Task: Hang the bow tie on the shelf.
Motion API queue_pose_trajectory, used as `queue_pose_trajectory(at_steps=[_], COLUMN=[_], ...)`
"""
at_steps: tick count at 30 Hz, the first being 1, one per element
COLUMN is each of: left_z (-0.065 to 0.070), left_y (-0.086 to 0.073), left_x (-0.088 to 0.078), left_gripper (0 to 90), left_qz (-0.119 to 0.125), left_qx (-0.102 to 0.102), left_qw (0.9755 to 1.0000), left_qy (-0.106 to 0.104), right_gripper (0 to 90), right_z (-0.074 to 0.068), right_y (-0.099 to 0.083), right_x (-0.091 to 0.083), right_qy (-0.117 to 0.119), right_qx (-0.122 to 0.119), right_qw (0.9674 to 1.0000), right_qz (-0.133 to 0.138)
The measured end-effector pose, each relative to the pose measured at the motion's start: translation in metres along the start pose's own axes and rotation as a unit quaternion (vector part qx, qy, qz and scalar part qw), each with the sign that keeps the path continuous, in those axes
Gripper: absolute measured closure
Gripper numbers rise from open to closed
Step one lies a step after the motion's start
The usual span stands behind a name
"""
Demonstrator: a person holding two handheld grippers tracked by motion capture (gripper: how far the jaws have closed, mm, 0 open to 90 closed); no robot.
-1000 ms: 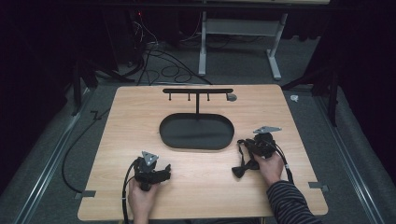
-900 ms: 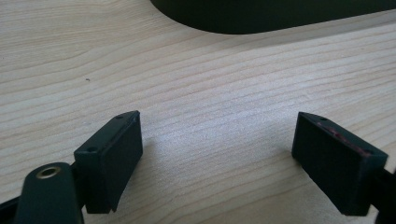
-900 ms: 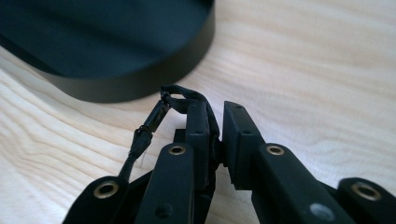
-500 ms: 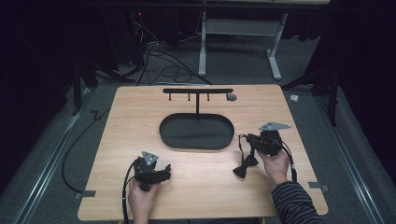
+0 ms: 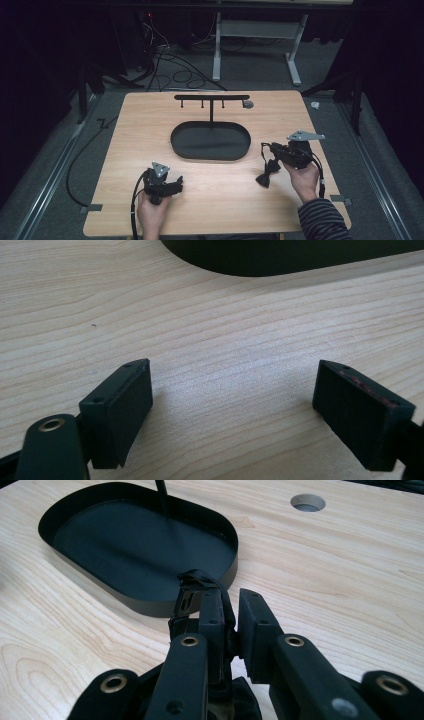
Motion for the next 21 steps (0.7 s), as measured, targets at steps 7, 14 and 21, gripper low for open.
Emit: queue_pose_trajectory(at_steps=[7, 14, 21], left_z=[0.0, 0.0, 0.0], left_y=[0.0, 0.0, 0.0], left_x=[0.0, 0.0, 0.0], left_gripper=[16.4, 16.4, 16.4], left_qz=[0.0, 0.0, 0.0], left_qx=[0.0, 0.0, 0.0], left_qw=[1.0, 1.0, 1.0], left_qy=[0.0, 0.0, -0.001], right_gripper=[82.9, 82.9, 82.8], right_z=[0.002, -0.002, -0.008], right_y=[0.005, 0.012, 0.027], right_x=[-0.005, -0.009, -0.013], right_qy=[0.003, 0.01, 0.026], right_qx=[0.006, -0.002, -0.006], right_qw=[1.0, 0.9998, 0.999], right_qz=[0.007, 0.017, 0.035])
Point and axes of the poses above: each handheld gripper's, and its own axes: x roughly forward along the jaws, y roughly out of its top, z roughly to its right, the point moved 4 cm from there along x, roughly forward along the jaws, and after that the axes turned 3 degrees about z, right-handed, at the moved point
